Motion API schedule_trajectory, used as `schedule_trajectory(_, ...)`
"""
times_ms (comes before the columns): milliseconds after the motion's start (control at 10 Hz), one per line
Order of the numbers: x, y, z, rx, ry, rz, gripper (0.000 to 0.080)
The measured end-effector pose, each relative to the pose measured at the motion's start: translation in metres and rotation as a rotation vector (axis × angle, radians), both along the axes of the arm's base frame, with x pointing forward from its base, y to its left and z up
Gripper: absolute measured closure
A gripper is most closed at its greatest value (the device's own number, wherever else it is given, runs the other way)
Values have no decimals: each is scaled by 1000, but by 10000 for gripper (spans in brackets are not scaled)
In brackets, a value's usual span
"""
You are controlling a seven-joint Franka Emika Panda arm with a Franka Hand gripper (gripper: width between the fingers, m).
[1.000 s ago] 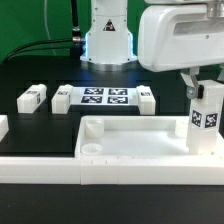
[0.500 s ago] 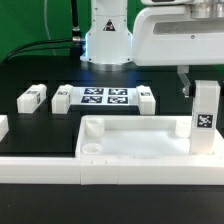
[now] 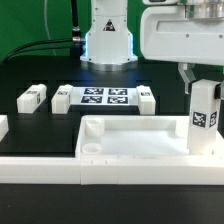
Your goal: Assemble desk
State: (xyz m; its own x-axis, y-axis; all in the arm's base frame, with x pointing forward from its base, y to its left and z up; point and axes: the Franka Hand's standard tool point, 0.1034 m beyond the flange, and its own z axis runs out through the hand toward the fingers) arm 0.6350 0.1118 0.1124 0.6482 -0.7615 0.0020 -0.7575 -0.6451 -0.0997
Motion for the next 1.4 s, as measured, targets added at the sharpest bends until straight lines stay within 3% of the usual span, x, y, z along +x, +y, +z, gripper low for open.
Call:
schedule_trajectory(400,0,2,0,38,27,-263,511)
schedule_trajectory(500,0,2,0,38,25,-245,440)
schedule_trajectory(600,0,2,0,34,23,-197,440)
schedule_trajectory(700,-1,2,0,30,27,-156,258)
schedule_trajectory(800,-2,3,0,21,28,-92,184)
schedule_trajectory(1400,-3,3,1,-26,10,509,150)
